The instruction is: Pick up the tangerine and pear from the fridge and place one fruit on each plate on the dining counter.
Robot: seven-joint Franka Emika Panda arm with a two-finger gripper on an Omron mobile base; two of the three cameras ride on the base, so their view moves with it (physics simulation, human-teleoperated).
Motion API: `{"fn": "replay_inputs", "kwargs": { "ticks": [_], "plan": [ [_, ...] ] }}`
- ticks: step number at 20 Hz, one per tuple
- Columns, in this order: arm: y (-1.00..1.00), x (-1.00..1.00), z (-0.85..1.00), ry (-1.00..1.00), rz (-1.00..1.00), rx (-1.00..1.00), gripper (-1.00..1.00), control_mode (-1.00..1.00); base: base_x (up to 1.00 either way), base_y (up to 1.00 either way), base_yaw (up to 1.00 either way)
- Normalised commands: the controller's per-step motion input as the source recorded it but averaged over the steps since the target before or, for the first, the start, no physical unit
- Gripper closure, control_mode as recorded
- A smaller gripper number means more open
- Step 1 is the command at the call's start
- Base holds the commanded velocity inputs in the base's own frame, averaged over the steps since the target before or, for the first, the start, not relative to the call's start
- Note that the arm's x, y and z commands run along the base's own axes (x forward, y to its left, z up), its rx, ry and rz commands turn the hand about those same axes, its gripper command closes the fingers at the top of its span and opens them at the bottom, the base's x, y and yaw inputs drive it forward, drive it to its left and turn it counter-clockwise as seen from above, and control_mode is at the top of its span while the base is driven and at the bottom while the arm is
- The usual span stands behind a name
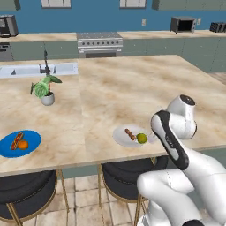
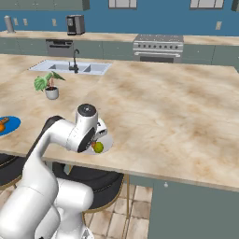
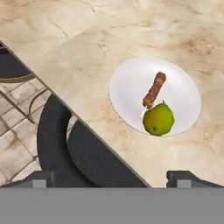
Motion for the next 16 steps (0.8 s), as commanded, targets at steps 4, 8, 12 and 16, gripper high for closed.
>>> {"fn": "replay_inputs", "kwargs": {
  "ticks": [4,8,12,16],
  "plan": [
    [0.02,-0.67,0.65,0.00,-0.09,0.00,-1.00,-1.00,0.00,0.00,0.00],
    [0.06,-0.46,0.87,0.00,-0.08,0.00,-1.00,-1.00,0.00,0.00,0.00],
    [0.04,-0.48,0.90,0.00,-0.08,0.00,-1.00,-1.00,0.00,0.00,0.00],
    [0.03,-0.51,0.65,0.00,-0.08,0.00,-1.00,-1.00,0.00,0.00,0.00]
  ]
}}
